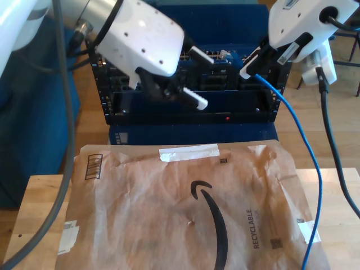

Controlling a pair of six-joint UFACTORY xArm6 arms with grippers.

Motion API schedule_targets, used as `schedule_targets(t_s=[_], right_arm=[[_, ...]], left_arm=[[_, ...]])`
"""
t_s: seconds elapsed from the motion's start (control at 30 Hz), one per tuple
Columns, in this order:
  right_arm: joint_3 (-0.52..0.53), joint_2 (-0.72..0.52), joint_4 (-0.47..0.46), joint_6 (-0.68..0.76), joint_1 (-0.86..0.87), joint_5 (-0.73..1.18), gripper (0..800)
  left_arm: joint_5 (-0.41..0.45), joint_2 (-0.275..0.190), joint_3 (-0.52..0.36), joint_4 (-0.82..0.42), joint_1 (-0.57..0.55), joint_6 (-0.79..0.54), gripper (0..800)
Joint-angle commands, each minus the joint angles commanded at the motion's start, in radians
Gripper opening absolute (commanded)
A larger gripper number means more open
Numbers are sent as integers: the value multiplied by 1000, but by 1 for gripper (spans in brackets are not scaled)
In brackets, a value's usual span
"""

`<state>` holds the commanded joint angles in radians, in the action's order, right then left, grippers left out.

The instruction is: Grab the cable and plug it in

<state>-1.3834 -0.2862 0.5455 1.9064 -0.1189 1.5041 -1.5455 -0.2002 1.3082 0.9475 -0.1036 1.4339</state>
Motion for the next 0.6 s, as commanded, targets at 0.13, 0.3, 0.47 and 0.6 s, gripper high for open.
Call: schedule_targets(t_s=[0.13,0.3,0.47,0.6], right_arm=[[0,6,0,0,-14,0,3],[0,14,0,2,-15,-2,3],[-5,14,2,2,-15,-2,3],[-3,12,2,0,-14,-2,3]], left_arm=[[3,8,9,64,0,-3,800],[3,8,20,72,-2,-6,800],[2,8,15,72,2,-6,795],[0,8,14,72,5,-5,790]])
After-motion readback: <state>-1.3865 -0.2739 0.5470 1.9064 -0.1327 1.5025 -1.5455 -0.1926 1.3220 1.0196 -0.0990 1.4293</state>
